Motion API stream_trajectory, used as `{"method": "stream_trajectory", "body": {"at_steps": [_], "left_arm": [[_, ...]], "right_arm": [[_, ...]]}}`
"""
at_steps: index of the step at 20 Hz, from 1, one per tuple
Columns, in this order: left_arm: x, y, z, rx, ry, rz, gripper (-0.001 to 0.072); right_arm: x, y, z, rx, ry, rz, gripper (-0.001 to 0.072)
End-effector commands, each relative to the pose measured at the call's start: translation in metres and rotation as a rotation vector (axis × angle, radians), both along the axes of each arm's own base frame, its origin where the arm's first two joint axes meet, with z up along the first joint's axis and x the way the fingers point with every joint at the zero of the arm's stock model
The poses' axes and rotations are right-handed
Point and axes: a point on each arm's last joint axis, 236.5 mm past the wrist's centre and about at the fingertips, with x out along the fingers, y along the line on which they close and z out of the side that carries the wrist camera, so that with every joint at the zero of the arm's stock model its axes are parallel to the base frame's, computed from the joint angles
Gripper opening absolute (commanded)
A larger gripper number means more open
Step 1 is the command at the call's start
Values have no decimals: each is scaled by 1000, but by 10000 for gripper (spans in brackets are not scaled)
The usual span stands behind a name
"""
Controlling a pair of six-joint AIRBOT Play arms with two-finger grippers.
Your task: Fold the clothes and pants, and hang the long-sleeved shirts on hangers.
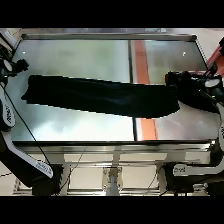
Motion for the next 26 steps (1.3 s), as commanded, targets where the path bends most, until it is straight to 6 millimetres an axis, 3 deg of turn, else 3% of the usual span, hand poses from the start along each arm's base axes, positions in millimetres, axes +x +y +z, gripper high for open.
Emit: {"method": "stream_trajectory", "body": {"at_steps": [1, 2, 4, 6, 9, 11, 16, 22, 26], "left_arm": [[-42, 20, -2, -16, 137, 10, 476], [-56, 21, -10, -71, 179, -3, 477], [-71, 3, -22, -272, 189, -105, 484], [-80, -9, -17, -499, 122, -146, 537], [-109, -1, -22, -653, 144, -135, 561], [-132, 2, -35, -716, 207, -132, 623], [-164, 4, -67, -822, 316, -122, 644], [-173, -7, -106, -901, 405, -128, 645], [-169, -5, -120, -900, 405, -126, 653]], "right_arm": [[-24, -6, 30, -36, 85, 117, 277], [-35, -5, 38, -29, 123, 155, 277], [-59, 4, 47, -9, 203, 240, 277], [-79, 17, 49, 12, 274, 307, 277], [-94, 34, 44, 46, 333, 374, 277], [-96, 42, 44, 56, 341, 395, 277], [-91, 73, 45, 50, 341, 466, 275], [-83, 97, 47, 31, 321, 514, 275], [-83, 100, 48, 42, 319, 517, 274]]}}
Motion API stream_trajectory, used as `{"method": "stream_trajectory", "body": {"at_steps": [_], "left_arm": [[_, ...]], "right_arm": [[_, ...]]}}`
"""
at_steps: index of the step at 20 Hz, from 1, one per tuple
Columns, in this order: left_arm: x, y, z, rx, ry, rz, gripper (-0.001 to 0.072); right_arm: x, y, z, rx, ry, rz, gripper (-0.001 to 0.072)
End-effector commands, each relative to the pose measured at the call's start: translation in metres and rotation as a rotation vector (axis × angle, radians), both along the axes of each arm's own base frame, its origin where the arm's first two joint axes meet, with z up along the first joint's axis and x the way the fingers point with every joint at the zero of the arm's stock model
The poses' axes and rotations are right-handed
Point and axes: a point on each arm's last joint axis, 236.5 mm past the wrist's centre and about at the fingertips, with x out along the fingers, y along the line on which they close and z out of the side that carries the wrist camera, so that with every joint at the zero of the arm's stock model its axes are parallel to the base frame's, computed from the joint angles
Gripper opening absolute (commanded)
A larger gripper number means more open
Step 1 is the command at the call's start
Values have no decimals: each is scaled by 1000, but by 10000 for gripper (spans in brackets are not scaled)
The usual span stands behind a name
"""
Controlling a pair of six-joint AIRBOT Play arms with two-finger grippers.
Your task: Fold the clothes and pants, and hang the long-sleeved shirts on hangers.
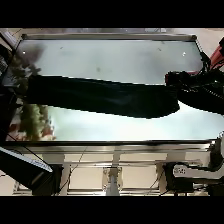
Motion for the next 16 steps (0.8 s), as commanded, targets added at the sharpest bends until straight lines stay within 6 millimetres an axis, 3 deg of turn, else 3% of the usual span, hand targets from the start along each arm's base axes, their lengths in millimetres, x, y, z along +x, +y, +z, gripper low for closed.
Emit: {"method": "stream_trajectory", "body": {"at_steps": [1, 10, 12, 14, 15, 16], "left_arm": [[2, -3, -13, -6, 6, -18, 653], [50, -15, -28, 118, -83, -53, 629], [56, -23, -29, 128, -88, -72, 519], [62, -33, -30, 131, -94, -93, 363], [64, -37, -30, 133, -96, -101, 262], [66, -41, -30, 132, -97, -109, 113]], "right_arm": [[0, 5, 1, 7, -1, 7, 274], [0, 5, 1, 8, 2, 0, 274], [0, 4, 1, 8, 1, 1, 274], [1, 4, 1, 8, 1, 0, 274], [0, 4, 1, 8, 1, 0, 274], [0, 4, 1, 8, 1, 0, 274]]}}
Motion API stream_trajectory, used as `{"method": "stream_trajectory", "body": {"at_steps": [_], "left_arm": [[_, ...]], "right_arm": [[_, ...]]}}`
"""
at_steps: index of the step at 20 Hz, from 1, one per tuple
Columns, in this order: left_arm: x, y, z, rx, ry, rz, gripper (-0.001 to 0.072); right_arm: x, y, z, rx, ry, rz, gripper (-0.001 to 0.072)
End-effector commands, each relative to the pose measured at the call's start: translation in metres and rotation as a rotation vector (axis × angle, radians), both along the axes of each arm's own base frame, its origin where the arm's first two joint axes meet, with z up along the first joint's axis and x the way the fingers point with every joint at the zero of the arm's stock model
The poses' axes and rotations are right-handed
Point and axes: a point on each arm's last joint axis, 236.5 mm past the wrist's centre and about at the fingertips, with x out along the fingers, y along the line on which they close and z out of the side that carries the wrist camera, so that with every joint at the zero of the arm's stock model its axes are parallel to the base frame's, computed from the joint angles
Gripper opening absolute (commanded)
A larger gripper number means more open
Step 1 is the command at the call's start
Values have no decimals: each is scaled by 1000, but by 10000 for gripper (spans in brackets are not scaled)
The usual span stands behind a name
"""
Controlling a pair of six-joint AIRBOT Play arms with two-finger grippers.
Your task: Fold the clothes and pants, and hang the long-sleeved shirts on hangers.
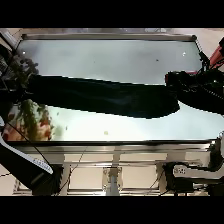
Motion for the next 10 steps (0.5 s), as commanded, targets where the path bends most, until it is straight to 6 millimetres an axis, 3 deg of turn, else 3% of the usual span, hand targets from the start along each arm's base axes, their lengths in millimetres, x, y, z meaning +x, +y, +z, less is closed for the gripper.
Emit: {"method": "stream_trajectory", "body": {"at_steps": [1, 3, 6, 8, 10], "left_arm": [[9, -14, 3, 0, -15, -27, 25], [0, -16, 10, 8, 11, -50, 23], [-31, 20, 40, 194, 85, -65, 22], [-46, 42, 85, 323, 68, -57, 22], [-52, 43, 140, 407, -13, -83, 22]], "right_arm": [[0, 0, 1, -1, -2, 1, 274], [0, 0, 1, -1, -1, 1, 274], [-3, 2, 0, 4, 9, 8, 274], [-6, 5, 0, 16, 23, 18, 274], [-12, 10, 1, 36, 42, 34, 274]]}}
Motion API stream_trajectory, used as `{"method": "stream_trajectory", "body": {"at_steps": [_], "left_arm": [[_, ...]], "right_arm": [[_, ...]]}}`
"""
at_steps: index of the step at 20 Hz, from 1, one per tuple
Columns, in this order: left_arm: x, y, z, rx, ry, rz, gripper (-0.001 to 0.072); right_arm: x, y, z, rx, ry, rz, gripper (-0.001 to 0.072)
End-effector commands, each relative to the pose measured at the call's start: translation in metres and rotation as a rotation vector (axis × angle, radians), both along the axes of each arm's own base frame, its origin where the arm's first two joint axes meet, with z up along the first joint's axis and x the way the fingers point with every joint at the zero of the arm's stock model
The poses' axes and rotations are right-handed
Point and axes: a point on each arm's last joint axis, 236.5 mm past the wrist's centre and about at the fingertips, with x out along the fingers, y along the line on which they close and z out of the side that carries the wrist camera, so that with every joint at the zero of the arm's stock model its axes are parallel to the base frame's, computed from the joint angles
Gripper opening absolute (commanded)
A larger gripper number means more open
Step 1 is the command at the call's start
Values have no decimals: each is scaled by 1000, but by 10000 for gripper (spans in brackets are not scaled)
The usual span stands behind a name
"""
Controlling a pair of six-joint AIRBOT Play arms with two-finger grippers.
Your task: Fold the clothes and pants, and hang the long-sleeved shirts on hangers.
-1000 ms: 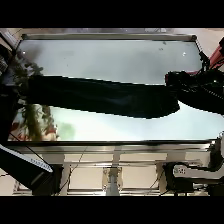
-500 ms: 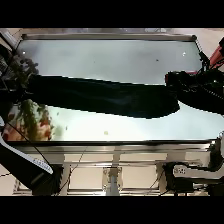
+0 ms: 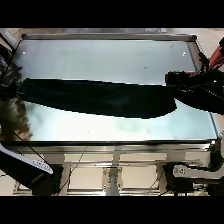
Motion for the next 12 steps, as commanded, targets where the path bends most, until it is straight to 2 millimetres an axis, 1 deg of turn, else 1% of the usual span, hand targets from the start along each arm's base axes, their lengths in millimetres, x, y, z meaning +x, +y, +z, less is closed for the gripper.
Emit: {"method": "stream_trajectory", "body": {"at_steps": [1, 2, 3, 4, 6, 7, 8, 10, 12], "left_arm": [[-22, 13, 80, 180, -71, -34, 22], [-24, 10, 100, 211, -103, -46, 22], [-26, 4, 117, 229, -125, -58, 22], [-28, -6, 128, 232, -136, -75, 22], [-25, -35, 140, 226, -142, -136, 22], [-19, -57, 143, 223, -147, -184, 22], [-10, -81, 145, 222, -156, -238, 22], [10, -148, 146, 217, -176, -398, 22], [28, -229, 146, 235, -194, -578, 22]], "right_arm": [[-8, 10, 2, 37, 28, 27, 274], [-11, 13, 3, 48, 35, 34, 274], [-13, 15, 3, 57, 43, 41, 274], [-15, 16, 4, 62, 48, 46, 274], [-14, 16, 4, 63, 46, 46, 274], [-14, 16, 4, 61, 42, 47, 274], [-14, 16, 4, 58, 38, 56, 274], [-14, 16, 4, 53, 32, 65, 274], [-14, 16, 4, 48, 25, 79, 274]]}}
